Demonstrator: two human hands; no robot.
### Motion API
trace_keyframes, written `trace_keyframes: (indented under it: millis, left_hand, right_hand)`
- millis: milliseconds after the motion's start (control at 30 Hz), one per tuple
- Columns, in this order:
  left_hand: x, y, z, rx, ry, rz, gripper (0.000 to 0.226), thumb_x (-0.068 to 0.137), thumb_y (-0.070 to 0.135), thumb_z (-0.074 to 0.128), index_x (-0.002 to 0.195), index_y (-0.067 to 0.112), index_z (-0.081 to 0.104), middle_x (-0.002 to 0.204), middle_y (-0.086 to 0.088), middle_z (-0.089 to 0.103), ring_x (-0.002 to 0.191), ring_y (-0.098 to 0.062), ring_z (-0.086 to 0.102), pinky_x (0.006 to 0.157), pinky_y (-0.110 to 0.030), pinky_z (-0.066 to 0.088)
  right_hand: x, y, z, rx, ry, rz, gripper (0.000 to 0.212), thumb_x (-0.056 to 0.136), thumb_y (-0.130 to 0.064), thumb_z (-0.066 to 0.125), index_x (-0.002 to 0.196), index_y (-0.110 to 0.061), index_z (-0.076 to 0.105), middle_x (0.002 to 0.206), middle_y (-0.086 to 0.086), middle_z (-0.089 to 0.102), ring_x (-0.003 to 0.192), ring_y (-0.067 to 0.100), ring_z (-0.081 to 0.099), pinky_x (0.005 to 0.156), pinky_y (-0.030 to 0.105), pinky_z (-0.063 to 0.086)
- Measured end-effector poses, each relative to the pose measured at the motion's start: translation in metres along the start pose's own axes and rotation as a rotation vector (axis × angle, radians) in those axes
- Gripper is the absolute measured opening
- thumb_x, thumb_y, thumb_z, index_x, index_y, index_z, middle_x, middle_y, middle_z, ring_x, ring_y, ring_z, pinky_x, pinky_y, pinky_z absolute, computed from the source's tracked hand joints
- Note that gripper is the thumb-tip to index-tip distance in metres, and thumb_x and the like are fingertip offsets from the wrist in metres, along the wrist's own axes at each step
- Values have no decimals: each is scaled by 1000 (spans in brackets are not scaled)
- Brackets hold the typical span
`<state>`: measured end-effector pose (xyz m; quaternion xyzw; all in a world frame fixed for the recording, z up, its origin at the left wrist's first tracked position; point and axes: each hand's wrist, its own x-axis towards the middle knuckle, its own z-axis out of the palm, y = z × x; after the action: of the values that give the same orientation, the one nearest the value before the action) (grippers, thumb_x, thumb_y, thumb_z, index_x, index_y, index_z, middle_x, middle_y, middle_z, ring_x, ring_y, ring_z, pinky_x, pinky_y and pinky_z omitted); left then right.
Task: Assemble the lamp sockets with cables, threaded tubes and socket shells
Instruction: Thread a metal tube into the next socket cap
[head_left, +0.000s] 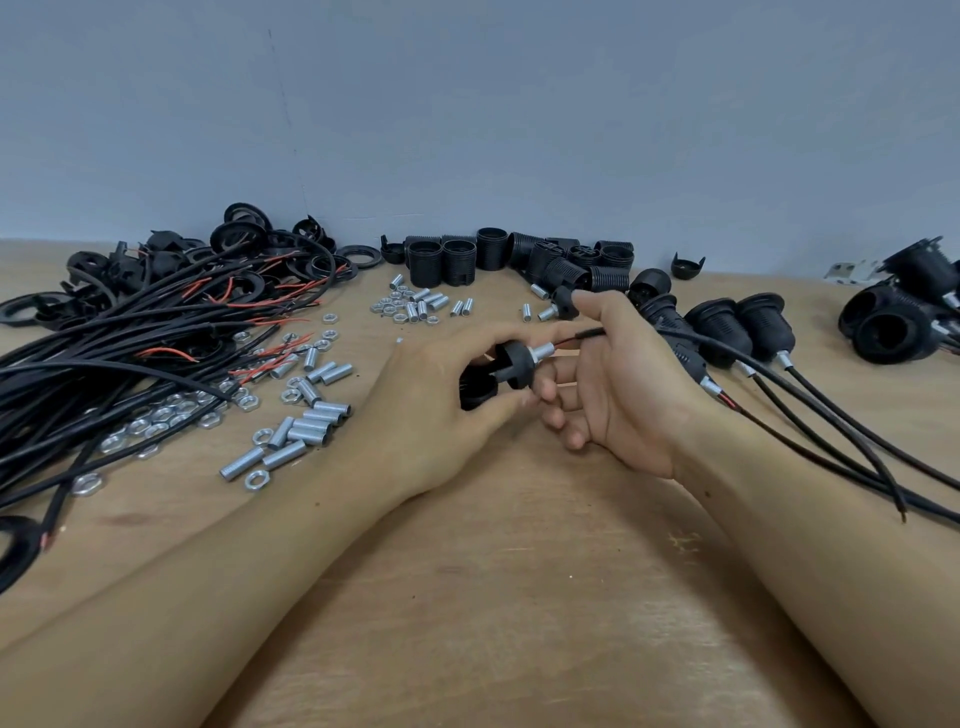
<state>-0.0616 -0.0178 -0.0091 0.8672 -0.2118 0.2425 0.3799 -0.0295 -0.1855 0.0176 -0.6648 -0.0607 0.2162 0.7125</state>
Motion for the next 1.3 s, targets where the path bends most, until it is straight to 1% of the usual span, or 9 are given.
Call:
trace_keyframes:
  millis: [100, 300, 400, 567, 700, 800, 1067, 1200, 1300]
  left_hand:
    - [3, -3, 1, 4, 79, -3, 48, 82, 23, 80, 126, 29, 65, 91, 11, 61, 84, -1, 54, 81, -8, 38]
    - [5, -3, -3, -65, 116, 95, 42, 85, 22, 74, 125, 28, 64, 104, 23, 65, 103, 7, 57, 90, -7, 40]
    - [5, -4, -4, -84, 132, 98, 38, 85, 23, 72, 123, 25, 64, 105, 13, 67, 100, 1, 58, 89, -13, 45]
    - [5, -7, -7, 48, 127, 153, 50, 85, 14, 71, 134, 8, 59, 110, -2, 68, 100, -1, 55, 93, -3, 34]
    - [6, -9, -7, 137, 114, 200, 53, 84, 1, 73, 135, 8, 58, 106, 1, 64, 98, 3, 50, 94, -4, 30]
    - [6, -11, -7, 96, 151, 173, 51, 87, 10, 73, 135, 8, 58, 106, 3, 66, 98, 14, 49, 92, -1, 29]
    - [5, -7, -3, 9, 181, 192, 43, 89, 15, 70, 131, 19, 59, 104, 12, 62, 93, 1, 55, 84, -8, 42]
    - [6, -7, -3, 31, 189, 231, 48, 88, 14, 72, 134, 16, 59, 111, 12, 65, 102, -2, 58, 90, -13, 44]
    - [6, -6, -3, 10, 209, 226, 49, 88, 13, 73, 135, 17, 58, 111, 14, 67, 101, -2, 60, 87, -17, 47]
  right_hand:
    - [-1, 0, 2, 16, 21, -6, 42, 99, -39, 24, 108, -9, 52, 61, 6, 43, 50, 19, 38, 40, 24, 33]
    - [-3, -5, -1, 222, 41, -86, 26, 101, -28, 47, 79, -13, 45, 58, -2, 38, 46, 10, 35, 34, 18, 29]
    - [-3, -4, -5, 186, 87, -217, 24, 93, -29, 62, 77, -12, 56, 59, -1, 51, 46, 7, 40, 36, 16, 30]
    - [-3, 0, -3, -4, 244, -476, 22, 88, -22, 72, 76, -5, 65, 58, 4, 61, 44, 10, 43, 39, 21, 36]
    - [-4, 2, 0, -145, 322, -511, 26, 88, -25, 73, 71, -8, 64, 55, 4, 61, 42, 13, 46, 39, 24, 40]
    - [-4, 1, 0, -26, 272, -457, 26, 88, -27, 71, 72, -7, 66, 55, 4, 61, 41, 11, 46, 39, 23, 40]
    - [-7, 1, 1, -62, 283, -469, 26, 87, -28, 72, 75, -5, 66, 59, 6, 64, 43, 12, 49, 40, 24, 43]
    - [-9, 3, 4, -111, 329, -465, 24, 88, -37, 69, 82, -14, 72, 76, 3, 74, 49, 11, 54, 42, 23, 44]
    - [-11, 1, 8, -33, 277, -395, 48, 91, -57, 53, 87, -16, 77, 97, -5, 76, 61, 15, 61, 45, 25, 46]
